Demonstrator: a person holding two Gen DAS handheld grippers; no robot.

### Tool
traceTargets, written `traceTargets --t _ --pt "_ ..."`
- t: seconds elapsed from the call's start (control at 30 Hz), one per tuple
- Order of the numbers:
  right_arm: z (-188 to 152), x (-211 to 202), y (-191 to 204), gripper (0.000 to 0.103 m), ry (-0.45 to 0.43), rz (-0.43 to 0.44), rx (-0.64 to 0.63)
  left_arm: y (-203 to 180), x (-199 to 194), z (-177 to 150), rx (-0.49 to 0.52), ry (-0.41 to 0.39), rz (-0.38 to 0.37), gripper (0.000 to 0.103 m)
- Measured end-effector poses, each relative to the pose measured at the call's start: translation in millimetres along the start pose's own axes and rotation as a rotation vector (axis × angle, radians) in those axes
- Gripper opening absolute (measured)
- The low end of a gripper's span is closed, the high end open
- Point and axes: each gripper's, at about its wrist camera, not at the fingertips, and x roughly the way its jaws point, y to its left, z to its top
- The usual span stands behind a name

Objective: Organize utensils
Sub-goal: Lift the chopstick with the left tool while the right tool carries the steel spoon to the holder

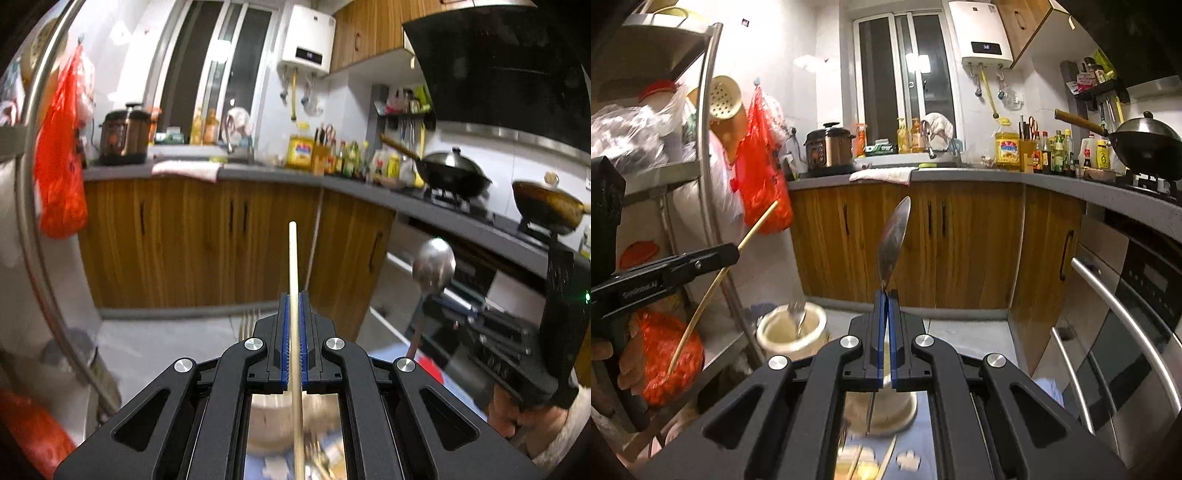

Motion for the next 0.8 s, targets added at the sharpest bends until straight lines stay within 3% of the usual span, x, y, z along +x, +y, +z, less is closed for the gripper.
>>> traceTargets --t 0.3,0.6,0.8 --pt "22 47 -12 0.002 -0.022 -0.019 0.045 8 55 21 -0.003 -0.118 0.022 0.005" --pt "0 84 -12 0.002 0.022 -0.016 0.039 3 80 -6 0.060 -0.184 0.082 0.005" --pt "-15 90 -13 0.002 0.051 -0.003 0.039 3 84 -21 0.079 -0.170 0.082 0.005"
